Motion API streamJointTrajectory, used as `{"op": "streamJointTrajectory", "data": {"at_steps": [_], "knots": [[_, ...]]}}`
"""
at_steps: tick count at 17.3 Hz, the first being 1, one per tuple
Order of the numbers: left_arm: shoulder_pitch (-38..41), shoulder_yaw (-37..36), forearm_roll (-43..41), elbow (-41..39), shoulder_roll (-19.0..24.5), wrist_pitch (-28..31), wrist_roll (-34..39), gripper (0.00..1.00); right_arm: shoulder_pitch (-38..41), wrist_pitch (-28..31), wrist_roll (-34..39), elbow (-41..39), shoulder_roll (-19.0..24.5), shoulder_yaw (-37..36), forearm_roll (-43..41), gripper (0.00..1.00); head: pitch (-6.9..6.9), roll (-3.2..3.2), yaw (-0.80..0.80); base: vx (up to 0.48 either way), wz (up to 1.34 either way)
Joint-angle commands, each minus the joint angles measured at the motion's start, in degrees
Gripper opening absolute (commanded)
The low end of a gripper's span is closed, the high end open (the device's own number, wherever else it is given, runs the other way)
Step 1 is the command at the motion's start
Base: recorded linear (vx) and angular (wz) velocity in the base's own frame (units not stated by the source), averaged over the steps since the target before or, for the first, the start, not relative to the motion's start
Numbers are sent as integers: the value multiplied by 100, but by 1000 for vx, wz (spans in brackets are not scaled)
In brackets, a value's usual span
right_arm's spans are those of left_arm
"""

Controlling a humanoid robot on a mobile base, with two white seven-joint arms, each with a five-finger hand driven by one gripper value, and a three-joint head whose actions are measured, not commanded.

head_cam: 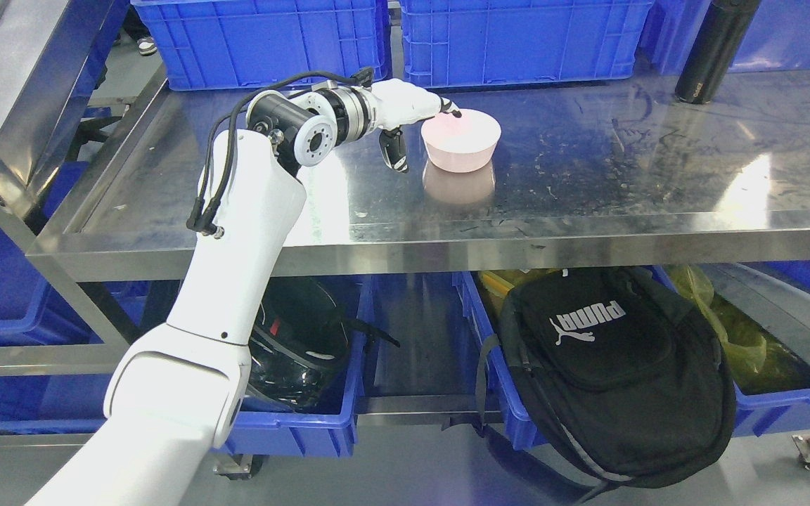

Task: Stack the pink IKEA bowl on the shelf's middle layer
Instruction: 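Reach the left hand to the pink bowl's rim and close fingers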

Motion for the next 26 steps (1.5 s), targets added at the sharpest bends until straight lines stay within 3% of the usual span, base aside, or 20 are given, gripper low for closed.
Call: {"op": "streamJointTrajectory", "data": {"at_steps": [1,7,14,26], "knots": [[-173,-367,63,1234,-21,-48,217,87,132,2,3,-100,-100,0,0,100,0,0,0,0,0],[-516,-947,721,1700,-21,-84,498,86,132,2,3,-100,-100,0,0,100,0,0,0,0,0],[-946,-1132,801,2341,-21,-84,498,85,132,2,3,-100,-100,0,0,100,0,0,0,0,0],[-955,-1440,1275,2535,-21,-259,647,82,132,2,3,-100,-100,0,0,100,0,0,0,0,0]]}}
